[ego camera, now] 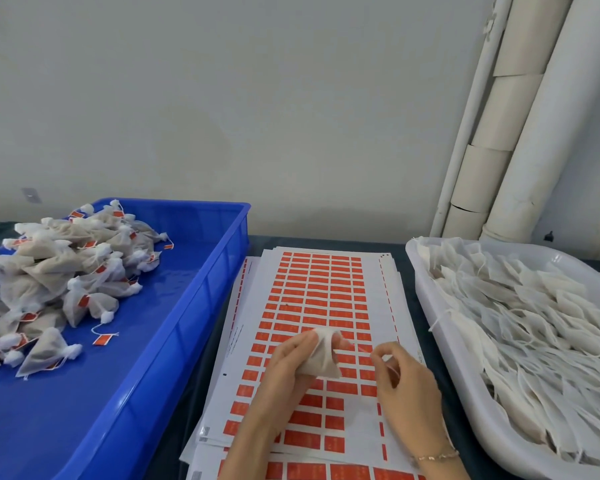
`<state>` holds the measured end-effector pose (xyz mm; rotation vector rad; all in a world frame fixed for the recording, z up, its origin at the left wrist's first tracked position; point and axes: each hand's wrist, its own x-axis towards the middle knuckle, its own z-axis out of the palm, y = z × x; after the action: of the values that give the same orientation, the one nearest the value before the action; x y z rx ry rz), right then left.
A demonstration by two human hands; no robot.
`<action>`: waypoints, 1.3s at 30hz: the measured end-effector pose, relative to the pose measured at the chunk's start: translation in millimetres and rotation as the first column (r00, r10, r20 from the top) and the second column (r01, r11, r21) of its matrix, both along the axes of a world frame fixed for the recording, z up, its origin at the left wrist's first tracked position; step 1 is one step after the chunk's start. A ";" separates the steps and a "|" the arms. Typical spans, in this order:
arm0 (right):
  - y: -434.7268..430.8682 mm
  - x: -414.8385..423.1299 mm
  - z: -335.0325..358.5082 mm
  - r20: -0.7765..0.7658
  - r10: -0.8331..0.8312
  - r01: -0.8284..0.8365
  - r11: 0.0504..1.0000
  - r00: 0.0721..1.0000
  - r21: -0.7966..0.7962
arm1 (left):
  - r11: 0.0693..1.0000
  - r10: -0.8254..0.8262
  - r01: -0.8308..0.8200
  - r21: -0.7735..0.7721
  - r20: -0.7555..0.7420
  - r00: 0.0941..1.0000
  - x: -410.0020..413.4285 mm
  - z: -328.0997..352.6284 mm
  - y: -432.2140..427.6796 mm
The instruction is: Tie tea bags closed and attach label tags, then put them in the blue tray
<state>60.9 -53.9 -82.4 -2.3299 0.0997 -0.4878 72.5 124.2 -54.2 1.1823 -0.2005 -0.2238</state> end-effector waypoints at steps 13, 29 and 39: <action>15.3 -9.6 10.5 0.085 0.285 -0.296 0.939 0.955 0.177 | 0.726 0.203 -0.445 0.523 0.455 0.867 -0.8 -24.8 -13.8; 20.6 -13.2 14.1 0.182 0.176 -0.247 0.820 0.967 0.516 | 0.872 0.128 -0.258 0.416 0.314 0.941 -5.9 -9.5 -20.1; 21.0 -7.1 17.9 -0.030 0.256 -0.176 0.740 0.966 0.649 | 0.922 0.056 -0.118 0.368 0.174 0.983 -10.0 -1.5 -19.1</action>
<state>53.9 -32.9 -64.5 -1.6531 0.0393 -0.1524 62.4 105.1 -55.7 1.5922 -0.2523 -0.0887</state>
